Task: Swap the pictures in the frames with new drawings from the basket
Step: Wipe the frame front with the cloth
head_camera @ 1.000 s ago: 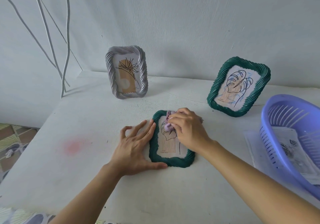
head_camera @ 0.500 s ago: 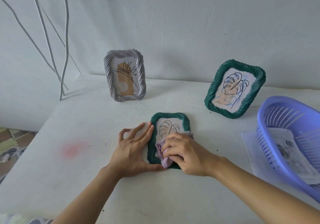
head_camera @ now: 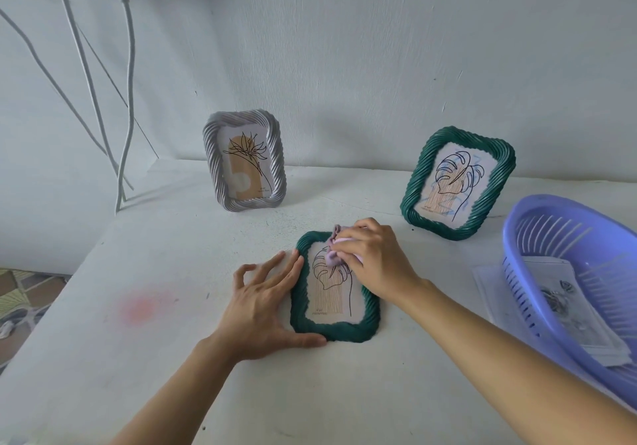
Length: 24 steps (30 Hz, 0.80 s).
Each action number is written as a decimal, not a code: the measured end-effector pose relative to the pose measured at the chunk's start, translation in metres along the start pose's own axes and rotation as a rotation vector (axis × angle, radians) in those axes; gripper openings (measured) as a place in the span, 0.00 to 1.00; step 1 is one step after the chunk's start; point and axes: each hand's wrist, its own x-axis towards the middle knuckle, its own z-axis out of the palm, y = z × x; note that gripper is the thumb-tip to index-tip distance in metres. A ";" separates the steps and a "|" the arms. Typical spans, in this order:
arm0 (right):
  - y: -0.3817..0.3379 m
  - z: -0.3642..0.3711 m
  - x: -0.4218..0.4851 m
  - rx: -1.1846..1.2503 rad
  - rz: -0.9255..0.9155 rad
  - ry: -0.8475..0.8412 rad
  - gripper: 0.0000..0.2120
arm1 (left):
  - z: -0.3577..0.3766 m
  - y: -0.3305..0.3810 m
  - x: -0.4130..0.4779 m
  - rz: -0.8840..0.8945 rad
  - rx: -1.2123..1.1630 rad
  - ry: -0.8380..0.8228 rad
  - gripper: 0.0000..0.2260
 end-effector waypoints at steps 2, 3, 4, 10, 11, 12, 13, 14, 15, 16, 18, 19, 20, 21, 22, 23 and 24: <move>-0.005 0.008 0.004 0.048 0.047 0.030 0.06 | -0.001 0.000 0.001 -0.005 -0.012 -0.018 0.57; -0.007 0.011 0.005 0.082 0.087 0.046 0.07 | -0.002 -0.001 0.001 -0.005 -0.027 -0.036 0.57; -0.009 0.014 0.005 0.120 0.133 0.067 0.09 | -0.004 -0.001 0.001 -0.009 -0.052 -0.055 0.56; -0.031 -0.014 0.003 0.622 0.288 0.265 0.11 | -0.014 0.016 0.008 -0.164 -0.291 0.085 0.32; -0.037 -0.019 0.001 0.711 0.318 0.273 0.11 | -0.017 0.024 0.009 -0.190 -0.313 0.163 0.25; -0.042 -0.024 -0.002 0.775 0.354 0.271 0.11 | -0.020 0.032 0.011 -0.207 -0.377 0.221 0.20; -0.049 -0.029 -0.004 0.824 0.384 0.264 0.11 | -0.023 0.040 0.014 -0.223 -0.495 0.251 0.15; -0.057 -0.034 -0.006 0.870 0.406 0.256 0.10 | -0.026 0.048 0.016 -0.234 -0.646 0.249 0.12; -0.065 -0.041 -0.006 0.919 0.423 0.248 0.09 | -0.030 0.055 0.018 -0.242 -0.788 0.239 0.11; -0.072 -0.047 -0.006 0.969 0.445 0.245 0.08 | -0.033 0.061 0.020 -0.252 -0.906 0.241 0.11; -0.084 -0.054 -0.006 1.062 0.484 0.253 0.08 | -0.040 0.070 0.022 -0.271 -1.083 0.265 0.08; -0.088 -0.057 -0.005 1.107 0.502 0.260 0.08 | -0.044 0.073 0.022 -0.283 -1.170 0.286 0.06; -0.091 -0.059 -0.005 1.154 0.524 0.265 0.09 | -0.048 0.076 0.021 -0.301 -1.249 0.307 0.06; -0.093 -0.060 -0.004 1.203 0.553 0.264 0.09 | -0.051 0.078 0.020 -0.317 -1.320 0.317 0.08; -0.095 -0.062 -0.005 1.251 0.585 0.248 0.10 | -0.052 0.079 0.019 -0.334 -1.375 0.318 0.10; -0.096 -0.064 -0.005 1.282 0.605 0.215 0.11 | -0.053 0.078 0.018 -0.352 -1.415 0.317 0.11; -0.098 -0.066 -0.006 1.295 0.602 0.173 0.13 | -0.053 0.077 0.017 -0.380 -1.443 0.313 0.14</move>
